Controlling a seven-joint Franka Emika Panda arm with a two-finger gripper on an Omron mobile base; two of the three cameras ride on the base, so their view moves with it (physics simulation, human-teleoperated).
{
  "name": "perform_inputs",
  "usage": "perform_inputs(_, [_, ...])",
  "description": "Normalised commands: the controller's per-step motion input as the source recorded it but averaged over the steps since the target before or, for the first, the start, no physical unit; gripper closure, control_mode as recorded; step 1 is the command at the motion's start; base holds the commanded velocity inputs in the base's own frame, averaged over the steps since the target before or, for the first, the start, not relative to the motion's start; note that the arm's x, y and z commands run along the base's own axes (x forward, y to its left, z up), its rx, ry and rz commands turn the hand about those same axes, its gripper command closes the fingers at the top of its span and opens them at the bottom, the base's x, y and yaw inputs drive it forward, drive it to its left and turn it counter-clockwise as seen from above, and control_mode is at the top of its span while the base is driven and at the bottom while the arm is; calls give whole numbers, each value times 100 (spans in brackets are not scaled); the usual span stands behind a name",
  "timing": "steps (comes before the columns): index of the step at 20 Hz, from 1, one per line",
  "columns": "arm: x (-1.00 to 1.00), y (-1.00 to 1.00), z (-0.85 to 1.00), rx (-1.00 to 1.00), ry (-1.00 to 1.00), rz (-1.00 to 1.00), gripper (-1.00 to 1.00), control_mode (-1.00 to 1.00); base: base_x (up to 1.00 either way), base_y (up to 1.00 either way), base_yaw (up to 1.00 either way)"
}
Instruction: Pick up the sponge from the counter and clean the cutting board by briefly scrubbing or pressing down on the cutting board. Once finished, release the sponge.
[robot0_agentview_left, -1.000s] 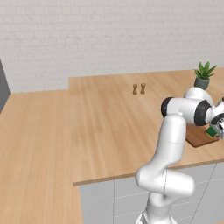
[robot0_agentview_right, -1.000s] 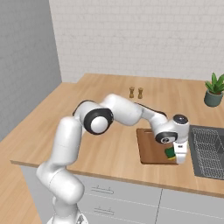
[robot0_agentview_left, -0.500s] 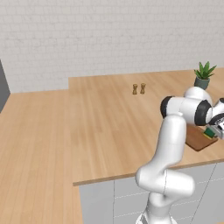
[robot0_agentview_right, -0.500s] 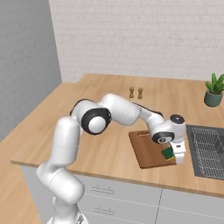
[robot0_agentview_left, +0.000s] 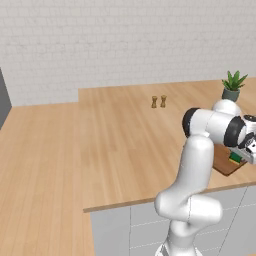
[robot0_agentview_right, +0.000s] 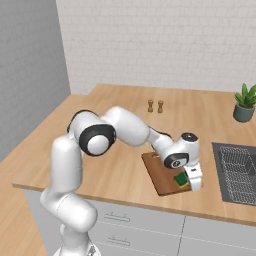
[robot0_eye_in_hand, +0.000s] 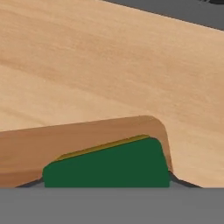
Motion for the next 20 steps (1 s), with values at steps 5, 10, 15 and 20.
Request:
perform_inputs(5, [-13, 90, -39, -19, 3, -3, 100, -100, 0, 0, 0])
perform_inputs(10, [72, 14, 0, -20, 0, -11, 100, -100, 0, 0, 0])
perform_inputs(15, [20, 0, 0, -17, -9, -5, 100, -100, 0, 0, 0])
perform_inputs(20, [17, 0, -36, -7, -26, -1, 100, -100, 0, 0, 0])
